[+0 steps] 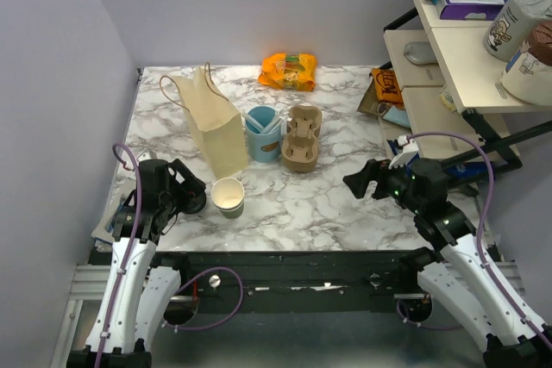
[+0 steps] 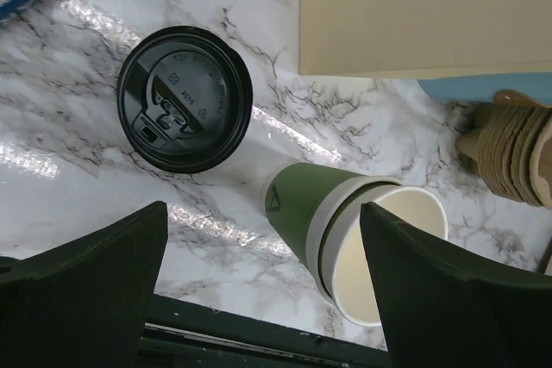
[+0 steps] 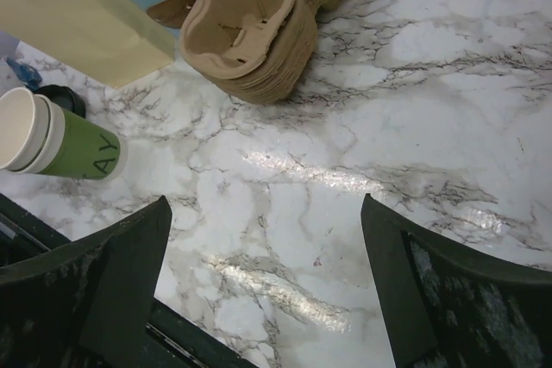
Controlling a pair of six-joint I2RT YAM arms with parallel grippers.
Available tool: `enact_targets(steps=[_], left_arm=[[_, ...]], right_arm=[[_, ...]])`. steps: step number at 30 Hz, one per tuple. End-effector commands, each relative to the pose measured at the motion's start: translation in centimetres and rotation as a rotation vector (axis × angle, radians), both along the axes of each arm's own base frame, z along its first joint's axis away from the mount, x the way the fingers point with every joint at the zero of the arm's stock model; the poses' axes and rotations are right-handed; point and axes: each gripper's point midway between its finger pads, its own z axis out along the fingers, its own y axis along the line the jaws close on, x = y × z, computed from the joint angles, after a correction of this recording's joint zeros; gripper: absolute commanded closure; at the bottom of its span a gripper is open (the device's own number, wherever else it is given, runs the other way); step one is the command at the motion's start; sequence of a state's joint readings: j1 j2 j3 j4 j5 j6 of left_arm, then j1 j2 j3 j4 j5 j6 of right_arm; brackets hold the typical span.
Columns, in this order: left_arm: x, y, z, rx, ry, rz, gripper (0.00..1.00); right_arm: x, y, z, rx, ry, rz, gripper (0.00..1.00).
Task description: Pack the takeout coffee
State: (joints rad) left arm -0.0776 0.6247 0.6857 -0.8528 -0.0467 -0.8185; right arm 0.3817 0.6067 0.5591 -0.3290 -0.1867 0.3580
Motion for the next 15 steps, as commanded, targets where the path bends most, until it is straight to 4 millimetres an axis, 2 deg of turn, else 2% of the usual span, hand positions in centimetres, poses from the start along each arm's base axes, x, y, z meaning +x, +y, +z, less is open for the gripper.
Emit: enact_targets(steps=[1, 3, 4, 6, 10, 11, 13, 14, 15], left_arm=[[0.2, -2.3, 1.1, -0.074, -0.048, -0.126, 0.01], [0.0, -3.1, 1.3, -0.101, -0.055, -0.166, 0.01], [0.0, -3.2, 1.2, -0.105, -0.055, -0.179, 0.01], [0.0, -3.9, 0.9, -0.125, -0.061, -0.221, 0.01], [0.2, -5.1, 0.8, -0.170, -0.081, -0.279, 0.01], [0.5, -5.7, 0.7, -0.190, -0.105, -0.303, 0.01], [0.2, -7.8, 1.2, -0.289, -0.131, -0.398, 0.01], [0.5, -8.3, 0.8, -0.316, -0.145, -0.417, 0.01], [0.4, -8.7, 0.6, -0.338, -0.140, -0.426, 0.01]], right_arm=[[-0.6, 1.4, 0.4, 0.032, -0.030, 0.085, 0.00], [-1.0, 2.2, 0.3, 0.047, -0.020, 0.139, 0.00], [-1.9, 3.6, 1.0, 0.087, -0.034, 0.236, 0.00], [-2.9, 5.1, 0.4, 0.102, -0.011, 0.348, 0.00], [-3.1, 7.9, 0.3, 0.081, -0.003, 0.383, 0.00], [-4.2, 9.6, 0.2, 0.075, 0.007, 0.438, 0.00], [-3.6, 11.8, 0.5, 0.074, 0.035, 0.443, 0.00], [-4.4, 13.5, 0.5, 0.066, 0.049, 0.492, 0.00], [-4.3, 14.9, 2.2, 0.088, 0.041, 0.512, 0.00]])
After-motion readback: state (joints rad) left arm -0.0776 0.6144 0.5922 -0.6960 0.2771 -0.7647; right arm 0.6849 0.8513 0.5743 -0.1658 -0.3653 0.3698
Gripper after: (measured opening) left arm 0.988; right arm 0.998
